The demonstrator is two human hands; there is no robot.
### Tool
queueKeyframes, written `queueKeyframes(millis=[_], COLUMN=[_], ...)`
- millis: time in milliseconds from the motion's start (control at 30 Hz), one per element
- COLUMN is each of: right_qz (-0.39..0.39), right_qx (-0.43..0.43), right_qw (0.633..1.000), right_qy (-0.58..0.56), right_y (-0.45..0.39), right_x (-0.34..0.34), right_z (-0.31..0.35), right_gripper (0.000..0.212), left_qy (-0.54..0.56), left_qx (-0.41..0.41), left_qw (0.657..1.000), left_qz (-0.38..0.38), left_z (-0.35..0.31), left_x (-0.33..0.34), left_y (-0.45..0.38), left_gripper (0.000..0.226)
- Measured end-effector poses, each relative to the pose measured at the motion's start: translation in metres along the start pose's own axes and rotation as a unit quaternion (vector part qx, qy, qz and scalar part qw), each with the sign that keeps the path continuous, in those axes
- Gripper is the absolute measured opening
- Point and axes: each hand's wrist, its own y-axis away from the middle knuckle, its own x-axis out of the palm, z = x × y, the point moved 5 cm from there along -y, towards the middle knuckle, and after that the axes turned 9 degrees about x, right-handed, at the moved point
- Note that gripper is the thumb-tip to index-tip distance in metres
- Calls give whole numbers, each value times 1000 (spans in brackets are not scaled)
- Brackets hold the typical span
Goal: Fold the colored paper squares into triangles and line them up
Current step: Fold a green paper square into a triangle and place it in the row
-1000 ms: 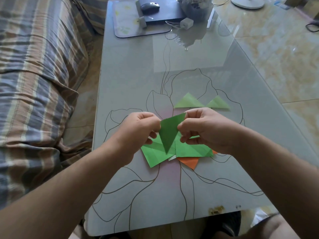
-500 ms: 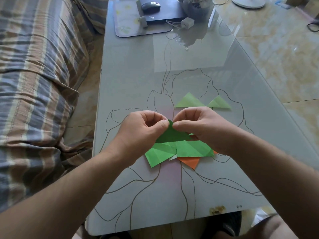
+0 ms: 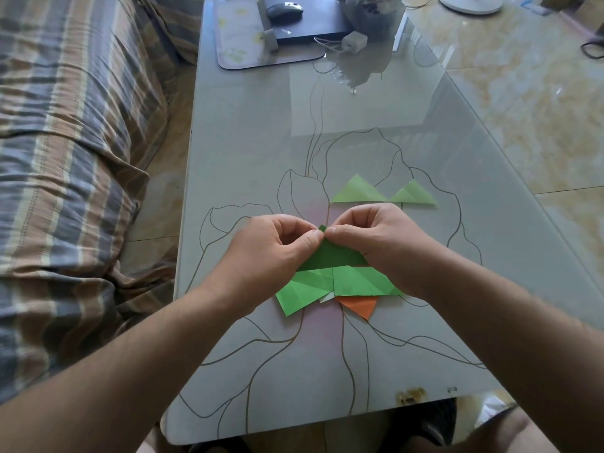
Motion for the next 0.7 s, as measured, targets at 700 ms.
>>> queueKeyframes(millis=[700], right_qz=[26], right_qx=[43], right_qw=[999], right_qy=[10], right_y=[1], right_x=[-6], right_z=[2], right_gripper=[18], left_qy=[64], left_qx=[-3], left_qw=[997], left_qz=[-47], left_z=[-1], left_x=[-16], left_y=[-10], left_gripper=[17])
